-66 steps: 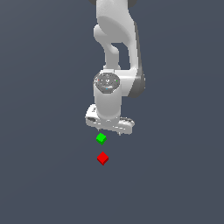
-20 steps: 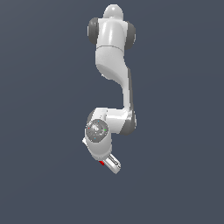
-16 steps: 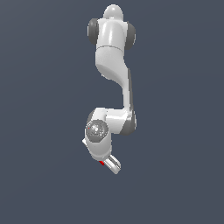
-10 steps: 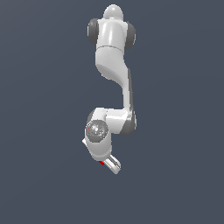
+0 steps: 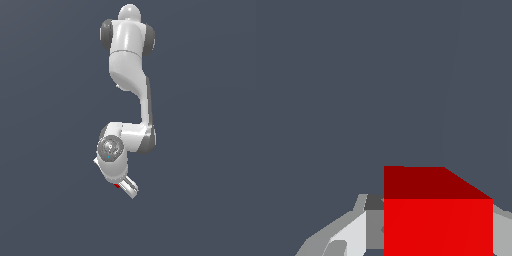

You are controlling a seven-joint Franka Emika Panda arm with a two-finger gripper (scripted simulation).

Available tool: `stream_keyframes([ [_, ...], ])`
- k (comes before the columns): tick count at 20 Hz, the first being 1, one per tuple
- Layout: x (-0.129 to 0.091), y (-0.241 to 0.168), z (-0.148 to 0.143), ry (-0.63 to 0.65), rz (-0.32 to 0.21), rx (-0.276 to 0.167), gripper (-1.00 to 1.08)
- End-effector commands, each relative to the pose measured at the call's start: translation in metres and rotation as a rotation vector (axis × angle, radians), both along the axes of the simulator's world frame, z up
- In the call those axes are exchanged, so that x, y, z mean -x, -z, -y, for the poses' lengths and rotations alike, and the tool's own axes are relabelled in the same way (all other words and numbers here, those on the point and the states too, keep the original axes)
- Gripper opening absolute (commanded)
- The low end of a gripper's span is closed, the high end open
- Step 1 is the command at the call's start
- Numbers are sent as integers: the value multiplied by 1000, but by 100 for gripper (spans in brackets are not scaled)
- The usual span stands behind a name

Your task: Stack the red cube on top of the green cube.

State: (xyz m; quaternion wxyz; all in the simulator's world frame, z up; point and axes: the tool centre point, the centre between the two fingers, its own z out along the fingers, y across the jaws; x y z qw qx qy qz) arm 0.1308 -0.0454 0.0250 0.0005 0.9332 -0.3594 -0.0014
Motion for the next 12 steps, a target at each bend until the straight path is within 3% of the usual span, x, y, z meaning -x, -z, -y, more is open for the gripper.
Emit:
stream_keyframes([
  [1, 0, -9, 0, 0, 2, 0, -100],
  [12, 0, -82, 0, 0, 3, 0, -100],
])
